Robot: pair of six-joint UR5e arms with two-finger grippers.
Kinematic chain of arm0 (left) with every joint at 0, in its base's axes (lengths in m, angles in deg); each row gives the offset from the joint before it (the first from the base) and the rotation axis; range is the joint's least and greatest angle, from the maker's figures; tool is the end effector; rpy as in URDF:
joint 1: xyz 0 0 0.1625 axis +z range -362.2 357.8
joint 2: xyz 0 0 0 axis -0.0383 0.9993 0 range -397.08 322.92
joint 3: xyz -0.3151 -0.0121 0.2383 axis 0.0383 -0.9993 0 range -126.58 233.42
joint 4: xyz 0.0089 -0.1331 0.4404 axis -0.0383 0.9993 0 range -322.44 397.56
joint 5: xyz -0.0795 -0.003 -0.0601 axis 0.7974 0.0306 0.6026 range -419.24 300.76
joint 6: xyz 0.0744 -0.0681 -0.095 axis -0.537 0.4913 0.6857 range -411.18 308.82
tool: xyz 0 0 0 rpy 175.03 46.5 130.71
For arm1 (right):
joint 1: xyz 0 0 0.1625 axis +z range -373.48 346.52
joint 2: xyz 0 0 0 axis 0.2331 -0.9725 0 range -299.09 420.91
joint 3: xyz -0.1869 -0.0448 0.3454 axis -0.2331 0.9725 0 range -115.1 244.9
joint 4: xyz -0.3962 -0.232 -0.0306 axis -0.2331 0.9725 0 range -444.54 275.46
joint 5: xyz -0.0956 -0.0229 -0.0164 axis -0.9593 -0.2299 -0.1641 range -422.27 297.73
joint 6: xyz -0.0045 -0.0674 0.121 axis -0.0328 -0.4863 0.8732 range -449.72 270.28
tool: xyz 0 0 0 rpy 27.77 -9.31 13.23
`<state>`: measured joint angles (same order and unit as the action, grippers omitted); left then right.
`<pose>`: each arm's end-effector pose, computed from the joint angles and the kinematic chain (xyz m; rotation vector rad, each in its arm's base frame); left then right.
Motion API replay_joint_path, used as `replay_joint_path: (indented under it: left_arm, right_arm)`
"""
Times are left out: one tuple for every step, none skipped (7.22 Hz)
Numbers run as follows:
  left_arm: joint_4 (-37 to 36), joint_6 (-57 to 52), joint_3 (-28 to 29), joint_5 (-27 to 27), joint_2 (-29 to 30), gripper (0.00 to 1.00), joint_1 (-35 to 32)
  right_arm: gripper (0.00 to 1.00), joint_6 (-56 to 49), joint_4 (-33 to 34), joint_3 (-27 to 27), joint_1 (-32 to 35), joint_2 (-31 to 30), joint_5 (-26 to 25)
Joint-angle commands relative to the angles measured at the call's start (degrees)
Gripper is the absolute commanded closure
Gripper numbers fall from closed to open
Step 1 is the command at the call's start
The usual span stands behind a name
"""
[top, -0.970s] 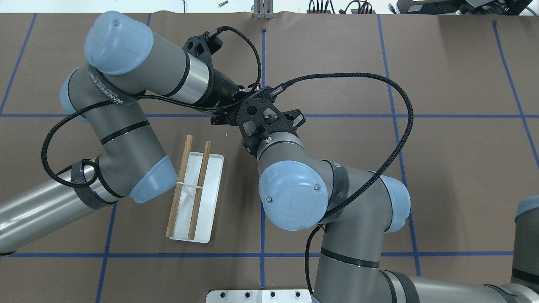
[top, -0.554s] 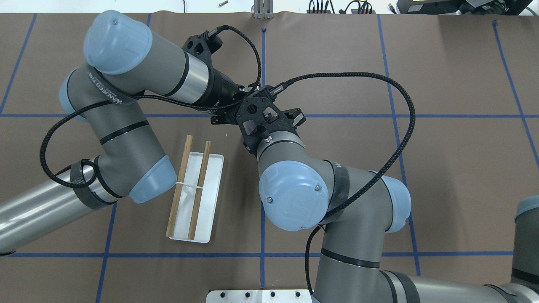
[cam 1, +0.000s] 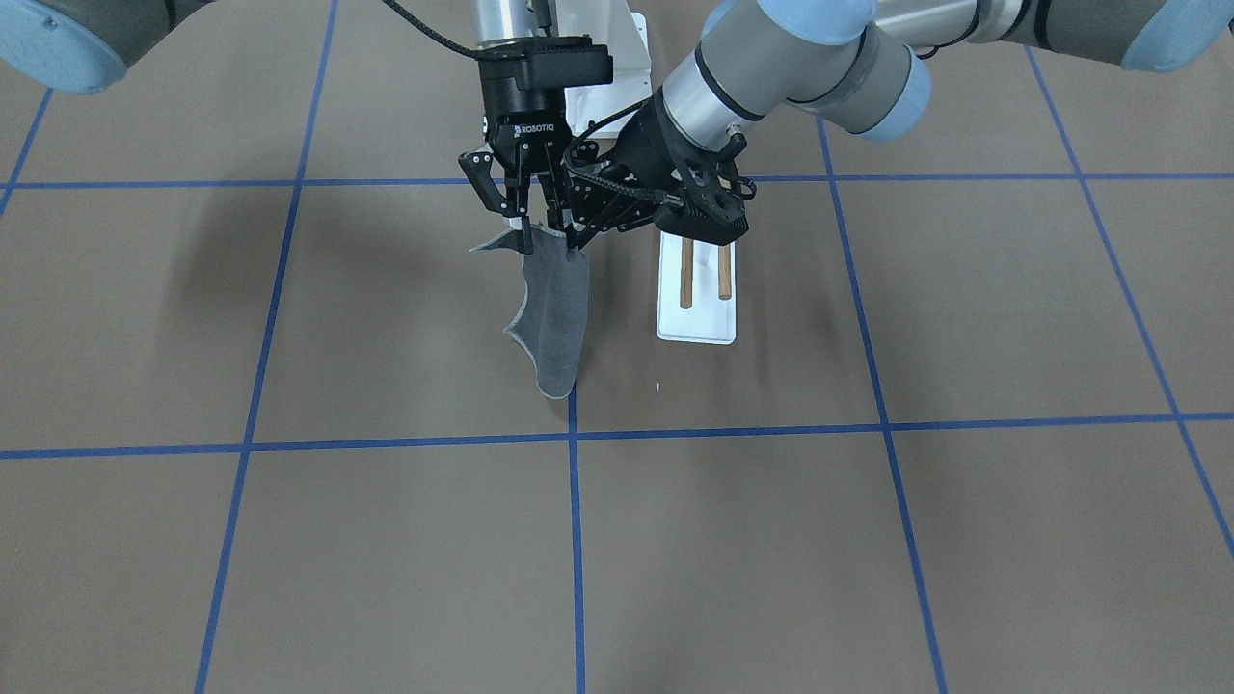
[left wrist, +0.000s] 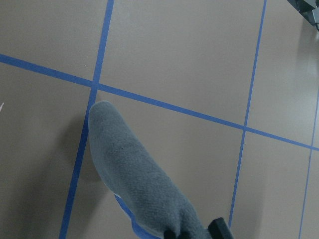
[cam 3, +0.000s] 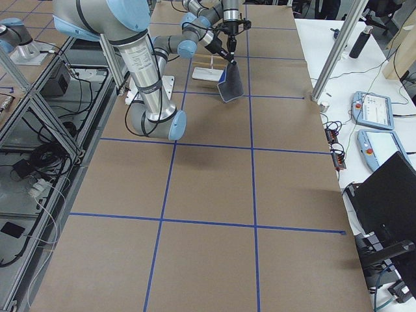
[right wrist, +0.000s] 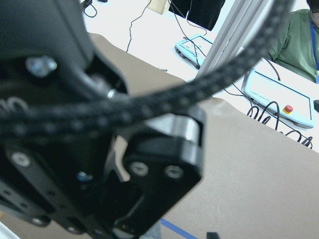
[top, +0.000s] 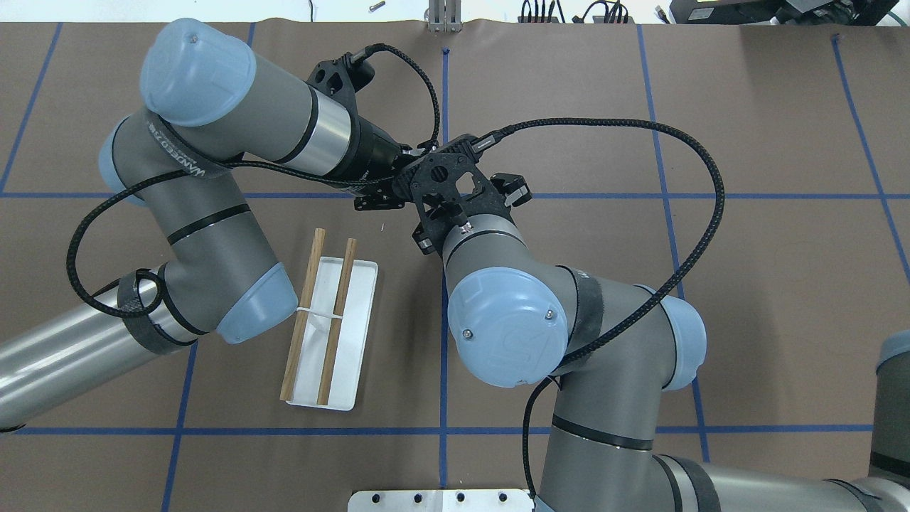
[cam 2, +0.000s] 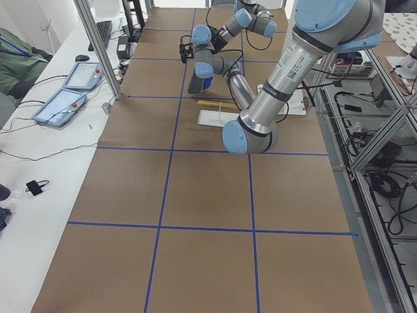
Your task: Hang towel on rack
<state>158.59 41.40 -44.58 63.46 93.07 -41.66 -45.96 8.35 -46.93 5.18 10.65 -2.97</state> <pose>0.4893 -0.4786 0.0605 -0.0269 1.4154 -0.2135 -0.5183 -0.3904 0.0560 0.9451 -0.5795 -0.1569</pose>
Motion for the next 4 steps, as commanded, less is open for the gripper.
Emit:
replay_joint_path:
  left_arm:
    - [0.1,-0.1,0.0,0.1,-0.1,1.0,-0.1]
    - [0.1,-0.1,0.0,0.1,-0.1,1.0,-0.2]
    - [0.1,-0.1,-0.1,0.4,-0.2,1.0,-0.4]
    - [0.1,-0.1,-0.4,0.4,-0.2,1.0,-0.5]
  right_arm:
    - [0.04,-2.2,0.2,-3.5,0.6,-2.8,0.6]
    - [0.03,-3.3,0.2,-3.9,3.0,-3.7,3.6]
    - [0.03,-4.9,0.0,-4.0,8.4,-4.4,13.2]
    - [0.03,-7.1,0.0,-4.3,13.1,-5.1,20.0]
